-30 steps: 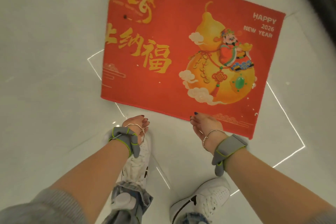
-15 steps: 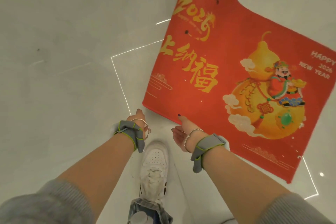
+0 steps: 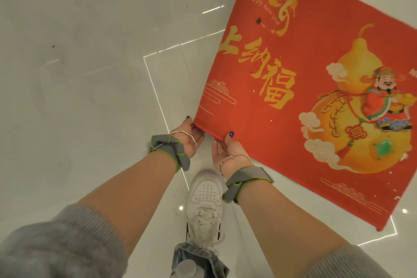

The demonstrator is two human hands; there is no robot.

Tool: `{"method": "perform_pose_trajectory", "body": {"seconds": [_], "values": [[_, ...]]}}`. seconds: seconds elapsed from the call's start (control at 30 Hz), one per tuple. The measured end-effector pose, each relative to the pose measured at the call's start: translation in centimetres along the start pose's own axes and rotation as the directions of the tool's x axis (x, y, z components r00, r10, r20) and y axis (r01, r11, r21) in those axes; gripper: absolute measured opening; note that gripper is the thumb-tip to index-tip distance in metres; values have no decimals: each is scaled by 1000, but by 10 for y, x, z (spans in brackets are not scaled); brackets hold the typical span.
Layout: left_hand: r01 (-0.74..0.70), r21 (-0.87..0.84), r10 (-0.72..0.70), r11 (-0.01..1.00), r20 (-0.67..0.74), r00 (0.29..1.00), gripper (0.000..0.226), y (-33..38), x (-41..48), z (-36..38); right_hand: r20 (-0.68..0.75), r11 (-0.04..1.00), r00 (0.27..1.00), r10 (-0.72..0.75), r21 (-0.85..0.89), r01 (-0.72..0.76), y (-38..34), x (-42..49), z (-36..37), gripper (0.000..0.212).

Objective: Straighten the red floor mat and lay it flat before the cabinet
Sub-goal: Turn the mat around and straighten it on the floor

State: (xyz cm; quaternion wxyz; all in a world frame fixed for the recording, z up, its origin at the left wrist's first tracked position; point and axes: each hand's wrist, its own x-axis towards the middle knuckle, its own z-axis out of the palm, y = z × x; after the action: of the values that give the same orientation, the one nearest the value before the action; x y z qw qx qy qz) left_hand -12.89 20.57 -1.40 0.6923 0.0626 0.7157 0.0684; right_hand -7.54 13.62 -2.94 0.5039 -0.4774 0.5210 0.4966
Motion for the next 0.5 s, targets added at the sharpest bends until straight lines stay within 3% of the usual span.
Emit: {"method": "perform_pose_trajectory", "body": {"seconds": [0.07, 0.17, 0.3, 0.43, 0.5], "values": [[5, -64, -4, 998, 21, 1000, 37, 3, -8, 5, -10, 999, 1000, -5, 42, 5, -5, -8, -1, 12], [19, -112, -14, 994, 42, 999, 40, 10, -21, 10, -71, 999, 997, 0, -35, -3, -19, -22, -5, 27], [95, -266, -87, 959, 44, 995, 21, 25, -18, -4, -117, 991, 993, 9, -133, -24, -26, -32, -5, 33], [76, -340, -64, 938, 45, 997, 41, 34, -27, -10, -123, 980, 992, 12, -197, -36, -30, -39, -3, 33], [44, -321, -39, 946, 24, 999, 26, 40, -32, -9, -114, 980, 993, -4, -197, -18, -31, -40, -4, 31]]}}
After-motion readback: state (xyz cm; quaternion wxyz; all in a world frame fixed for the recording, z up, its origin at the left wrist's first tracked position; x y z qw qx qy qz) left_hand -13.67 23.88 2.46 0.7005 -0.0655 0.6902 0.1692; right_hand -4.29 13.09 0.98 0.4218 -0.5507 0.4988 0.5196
